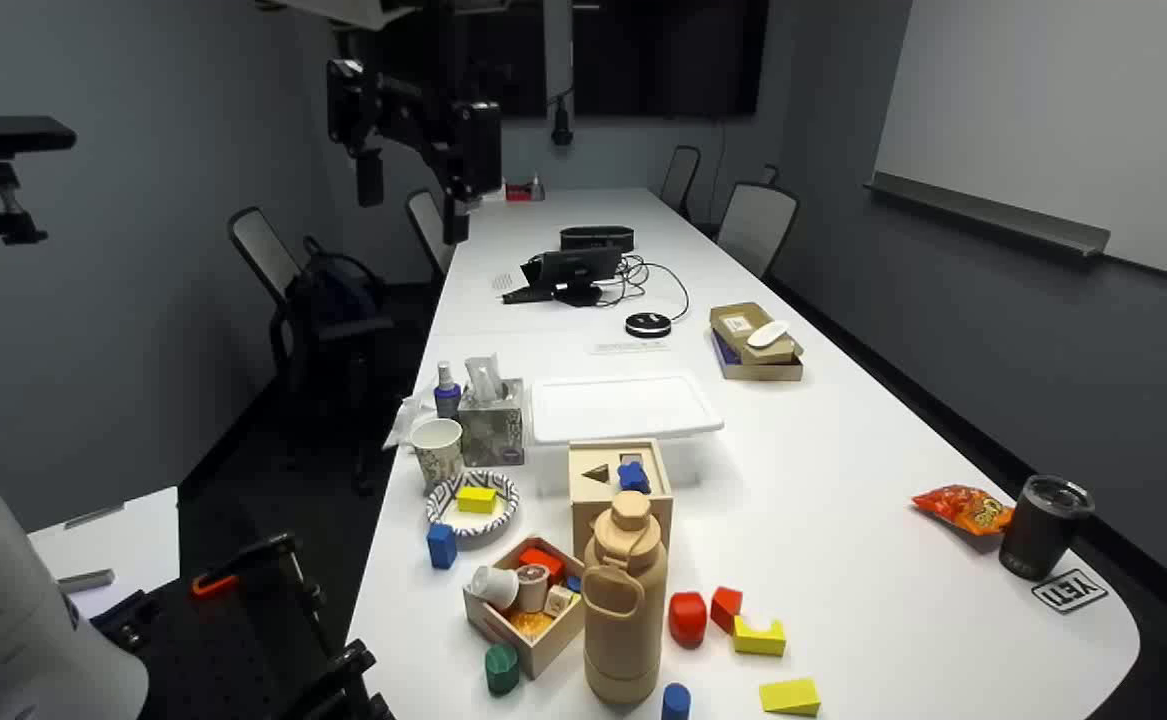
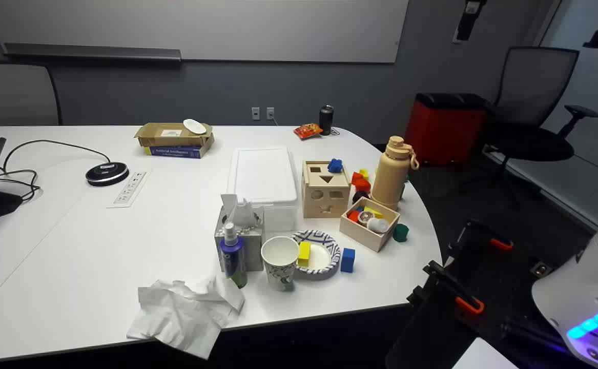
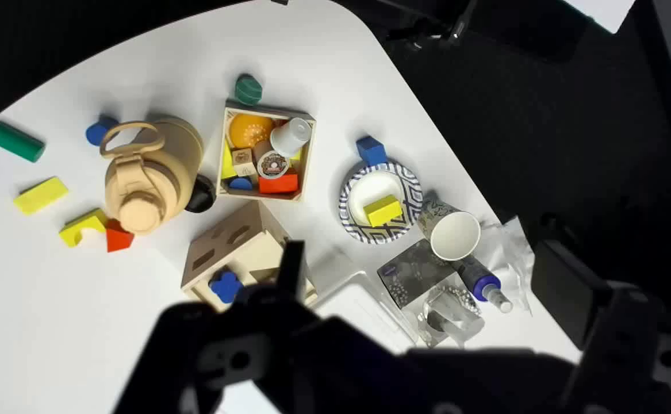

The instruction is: Take a tissue out of the box and wipe the table

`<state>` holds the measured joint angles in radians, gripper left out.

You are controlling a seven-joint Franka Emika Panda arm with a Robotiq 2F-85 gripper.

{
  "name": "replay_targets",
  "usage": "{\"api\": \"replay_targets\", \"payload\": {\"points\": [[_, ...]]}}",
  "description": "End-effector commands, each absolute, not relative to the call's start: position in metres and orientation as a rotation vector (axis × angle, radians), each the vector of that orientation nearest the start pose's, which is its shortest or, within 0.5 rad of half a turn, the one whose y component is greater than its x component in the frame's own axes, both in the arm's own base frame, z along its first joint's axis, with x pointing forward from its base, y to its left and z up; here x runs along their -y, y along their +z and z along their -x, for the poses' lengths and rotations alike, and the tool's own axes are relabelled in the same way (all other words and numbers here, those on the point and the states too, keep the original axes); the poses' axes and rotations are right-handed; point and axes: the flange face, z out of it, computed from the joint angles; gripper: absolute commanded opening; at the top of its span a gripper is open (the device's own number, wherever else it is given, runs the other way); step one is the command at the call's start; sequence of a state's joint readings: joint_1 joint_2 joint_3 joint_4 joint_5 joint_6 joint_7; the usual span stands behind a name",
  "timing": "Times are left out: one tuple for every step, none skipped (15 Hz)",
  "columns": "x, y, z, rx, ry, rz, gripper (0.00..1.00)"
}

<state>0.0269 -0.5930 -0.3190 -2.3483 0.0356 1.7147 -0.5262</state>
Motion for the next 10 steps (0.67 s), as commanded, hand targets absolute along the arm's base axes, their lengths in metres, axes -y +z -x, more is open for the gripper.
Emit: {"api": "replay_targets", "payload": {"points": [[0.120,0.531,-0.355,0.415,-0.026,2.891,1.00],[0.120,0.531,-0.355,0.415,-0.027,2.891,1.00],[0.116,0.528,-0.359,0.428,-0.029,2.890,1.00],[0.111,0.523,-0.367,0.436,-0.037,2.897,1.00],[0.105,0.517,-0.376,0.452,-0.053,2.908,1.00],[0.099,0.507,-0.389,0.466,-0.064,2.931,1.00],[0.091,0.494,-0.404,0.488,-0.087,2.953,1.00],[0.080,0.476,-0.422,0.513,-0.110,2.952,1.00],[0.070,0.461,-0.437,0.537,-0.149,2.964,1.00],[0.056,0.448,-0.452,0.576,-0.205,2.956,1.00]]}}
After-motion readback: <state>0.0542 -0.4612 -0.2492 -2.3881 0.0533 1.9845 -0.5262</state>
